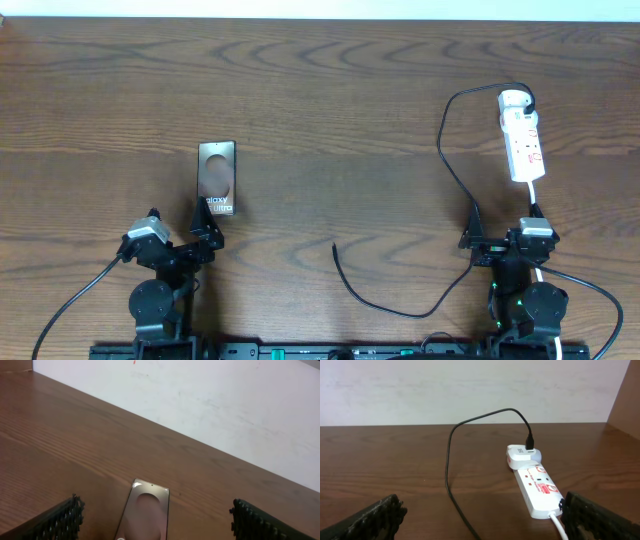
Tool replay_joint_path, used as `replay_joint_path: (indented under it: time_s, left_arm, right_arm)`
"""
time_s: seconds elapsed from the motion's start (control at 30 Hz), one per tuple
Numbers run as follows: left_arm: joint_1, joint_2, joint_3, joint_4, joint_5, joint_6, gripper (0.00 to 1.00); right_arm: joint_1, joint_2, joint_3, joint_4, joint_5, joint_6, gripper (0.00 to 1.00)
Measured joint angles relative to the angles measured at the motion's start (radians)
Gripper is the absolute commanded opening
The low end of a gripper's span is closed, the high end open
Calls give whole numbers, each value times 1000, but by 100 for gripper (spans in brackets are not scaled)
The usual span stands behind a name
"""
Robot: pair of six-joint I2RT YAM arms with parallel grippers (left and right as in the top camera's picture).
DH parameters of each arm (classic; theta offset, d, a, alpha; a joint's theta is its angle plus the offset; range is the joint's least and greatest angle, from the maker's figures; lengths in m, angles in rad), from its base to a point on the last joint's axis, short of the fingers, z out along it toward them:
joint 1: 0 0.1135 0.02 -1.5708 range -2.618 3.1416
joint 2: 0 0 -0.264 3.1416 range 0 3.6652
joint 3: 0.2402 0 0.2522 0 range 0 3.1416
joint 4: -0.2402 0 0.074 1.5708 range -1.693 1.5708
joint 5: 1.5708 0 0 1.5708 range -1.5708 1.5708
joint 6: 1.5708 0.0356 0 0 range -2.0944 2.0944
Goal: Plug charger to phone and switch on socket
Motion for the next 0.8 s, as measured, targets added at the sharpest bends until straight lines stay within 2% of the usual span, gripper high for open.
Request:
replay_joint_path:
  time_s: [0.23,0.4,0.5,0.67,0.8]
  left_arm:
    - [0,0,0,5,6,0,93]
    - [0,0,2,10,70,0,93]
    - [0,10,33,-48,97,1,93]
    - [0,130,196,-181,99,35,92]
    - [0,356,438,-287,98,71,92]
  right_arm:
    - [0,0,0,0,0,0,99]
    - [0,0,0,0,0,0,99]
    - [0,0,0,0,0,0,99]
    - [0,0,0,0,0,0,99]
    - [0,-1,0,-1,1,0,99]
